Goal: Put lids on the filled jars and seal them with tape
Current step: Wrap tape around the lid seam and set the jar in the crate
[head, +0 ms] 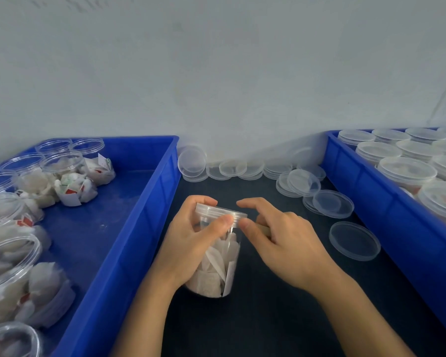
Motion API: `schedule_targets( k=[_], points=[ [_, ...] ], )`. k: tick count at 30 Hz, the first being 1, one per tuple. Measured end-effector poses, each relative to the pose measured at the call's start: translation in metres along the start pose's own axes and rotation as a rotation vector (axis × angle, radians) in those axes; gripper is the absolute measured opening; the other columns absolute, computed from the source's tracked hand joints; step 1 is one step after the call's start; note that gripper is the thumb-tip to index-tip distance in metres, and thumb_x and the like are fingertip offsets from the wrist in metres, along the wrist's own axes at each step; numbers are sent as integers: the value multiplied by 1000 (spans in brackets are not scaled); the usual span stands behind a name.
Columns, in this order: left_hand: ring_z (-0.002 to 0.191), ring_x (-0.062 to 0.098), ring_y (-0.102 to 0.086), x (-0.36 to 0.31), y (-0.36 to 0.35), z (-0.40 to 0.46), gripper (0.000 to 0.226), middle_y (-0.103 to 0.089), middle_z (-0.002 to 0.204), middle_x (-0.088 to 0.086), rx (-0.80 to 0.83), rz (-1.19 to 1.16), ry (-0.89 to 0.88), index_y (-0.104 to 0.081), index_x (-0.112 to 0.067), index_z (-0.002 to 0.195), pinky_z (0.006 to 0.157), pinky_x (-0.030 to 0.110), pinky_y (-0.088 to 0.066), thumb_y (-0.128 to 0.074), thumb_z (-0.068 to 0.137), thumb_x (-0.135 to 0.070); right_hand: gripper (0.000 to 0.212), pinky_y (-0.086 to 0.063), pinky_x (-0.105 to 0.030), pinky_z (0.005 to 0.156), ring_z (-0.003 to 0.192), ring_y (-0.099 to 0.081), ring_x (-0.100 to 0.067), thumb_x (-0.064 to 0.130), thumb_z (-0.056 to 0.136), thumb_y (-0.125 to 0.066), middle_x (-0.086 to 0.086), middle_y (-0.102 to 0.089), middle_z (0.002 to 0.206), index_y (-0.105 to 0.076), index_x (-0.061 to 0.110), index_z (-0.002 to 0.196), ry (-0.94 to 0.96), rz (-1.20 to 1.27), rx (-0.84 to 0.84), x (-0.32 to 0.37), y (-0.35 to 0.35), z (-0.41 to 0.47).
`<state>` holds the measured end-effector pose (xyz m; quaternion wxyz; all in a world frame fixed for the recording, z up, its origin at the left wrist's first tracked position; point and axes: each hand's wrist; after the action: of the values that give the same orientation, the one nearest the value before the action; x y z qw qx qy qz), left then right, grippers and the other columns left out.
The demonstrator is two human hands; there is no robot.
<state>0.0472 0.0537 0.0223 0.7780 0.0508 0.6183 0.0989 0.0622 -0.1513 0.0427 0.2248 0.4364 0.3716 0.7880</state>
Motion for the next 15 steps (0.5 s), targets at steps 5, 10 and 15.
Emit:
schedule_targets(
  k=[5,10,15],
  points=[
    [103,-1,-70,-4,-2,-4,58,-67,115,-28,-101,113,-37,-54,-47,120,76,14,-56,-72,71,-72,57,-53,-38,75,72,-62,-9,70,97,-31,13,-62,70,-40,41,146,-59,-61,-9,-1,2,1],
    [105,-10,-61,-4,-7,-4,63,-61,110,-31,-281,314,-96,-45,-52,120,74,11,-48,-68,67,-77,64,-50,-40,76,87,-68,-19,80,94,-23,9,-68,87,-48,32,128,-205,-215,12,0,-1,1],
    [105,-14,-57,-4,-11,-5,63,-58,109,-31,-317,411,-108,-41,-53,120,65,8,-44,-66,68,-79,64,-50,-42,70,77,-61,-22,81,95,-22,6,-62,80,-51,25,85,-264,-290,4,1,-4,0]
  ],
)
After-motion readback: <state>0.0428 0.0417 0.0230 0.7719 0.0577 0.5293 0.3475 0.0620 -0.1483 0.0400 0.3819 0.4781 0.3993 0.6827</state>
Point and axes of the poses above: each hand's wrist, its own z-axis towards the middle knuckle, its own y-axis out of the back of the hand, x = y × z
